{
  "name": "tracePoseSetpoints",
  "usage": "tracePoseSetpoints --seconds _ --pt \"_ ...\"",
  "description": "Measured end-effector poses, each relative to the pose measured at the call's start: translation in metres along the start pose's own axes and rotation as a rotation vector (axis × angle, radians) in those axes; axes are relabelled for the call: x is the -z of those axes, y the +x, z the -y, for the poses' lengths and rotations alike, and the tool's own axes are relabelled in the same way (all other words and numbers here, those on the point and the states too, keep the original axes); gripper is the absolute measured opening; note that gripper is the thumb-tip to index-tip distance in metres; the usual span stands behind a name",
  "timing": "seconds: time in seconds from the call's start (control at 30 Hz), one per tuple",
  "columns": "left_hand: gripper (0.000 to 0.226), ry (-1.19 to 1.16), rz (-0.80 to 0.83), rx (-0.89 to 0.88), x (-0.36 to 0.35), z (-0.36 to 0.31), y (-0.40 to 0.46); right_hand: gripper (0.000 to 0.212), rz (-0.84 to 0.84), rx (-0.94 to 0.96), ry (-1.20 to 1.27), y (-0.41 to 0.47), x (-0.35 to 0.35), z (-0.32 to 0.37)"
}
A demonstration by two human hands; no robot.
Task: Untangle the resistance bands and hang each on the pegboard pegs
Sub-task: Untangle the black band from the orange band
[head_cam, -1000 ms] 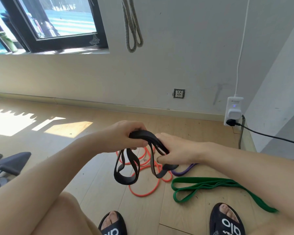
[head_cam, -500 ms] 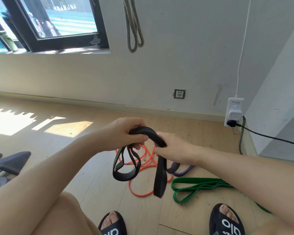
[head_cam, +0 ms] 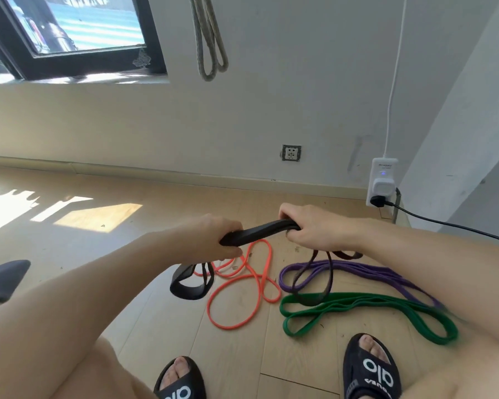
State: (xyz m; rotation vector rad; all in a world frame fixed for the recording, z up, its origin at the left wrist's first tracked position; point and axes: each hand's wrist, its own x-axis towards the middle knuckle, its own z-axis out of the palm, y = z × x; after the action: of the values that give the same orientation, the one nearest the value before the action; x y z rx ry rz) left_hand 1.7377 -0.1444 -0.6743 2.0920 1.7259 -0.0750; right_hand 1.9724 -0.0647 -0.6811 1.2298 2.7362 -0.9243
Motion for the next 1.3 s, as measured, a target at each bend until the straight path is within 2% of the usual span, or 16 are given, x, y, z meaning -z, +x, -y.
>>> tracePoseSetpoints --seconds 0.1,0.2,0.3,0.4,0.53,0.67,0.83,0.97,1.1,1.2,1.3 --pt "0.010 0.066 0.001 -0.056 -0.002 -0.009 0.024 0.007 0.100 -0.055 -0.038 -0.005 0.005 -0.018" --pt "0.021 0.054 0.010 -0.079 0.004 -0.017 0.055 0.007 0.090 -0.089 -0.015 -0.006 0.020 -0.044" --pt "0.014 0.065 0.016 -0.069 -0.002 -0.018 0.095 0.011 0.062 -0.140 0.105 -0.002 0.034 -0.082" --pt "0.008 0.116 0.009 -0.036 -0.019 -0.010 0.144 0.012 0.060 -0.211 0.112 0.014 0.032 -0.129" --pt "0.008 0.078 0.020 0.044 -0.047 0.008 0.222 0.020 0.053 -0.300 0.080 0.054 0.009 -0.199" --pt "0.009 -0.050 0.053 0.100 -0.086 0.019 0.309 0.019 -0.006 -0.418 0.050 0.105 -0.028 -0.275" --pt "0.014 -0.008 0.160 0.115 -0.142 0.024 0.407 0.029 0.008 -0.530 0.031 0.155 -0.074 -0.366" --pt "0.010 -0.006 0.188 0.081 -0.180 0.018 0.465 0.024 0.031 -0.585 0.005 0.165 -0.088 -0.429" --pt "0.008 -0.060 0.214 0.061 -0.215 0.007 0.492 0.025 0.119 -0.621 -0.095 0.154 -0.101 -0.461" --pt "0.018 -0.069 0.190 0.049 -0.234 0.009 0.497 0.027 0.140 -0.664 -0.163 0.149 -0.107 -0.468" --pt "0.042 0.006 0.123 0.009 -0.247 0.010 0.490 0.020 0.103 -0.701 -0.189 0.145 -0.110 -0.468"
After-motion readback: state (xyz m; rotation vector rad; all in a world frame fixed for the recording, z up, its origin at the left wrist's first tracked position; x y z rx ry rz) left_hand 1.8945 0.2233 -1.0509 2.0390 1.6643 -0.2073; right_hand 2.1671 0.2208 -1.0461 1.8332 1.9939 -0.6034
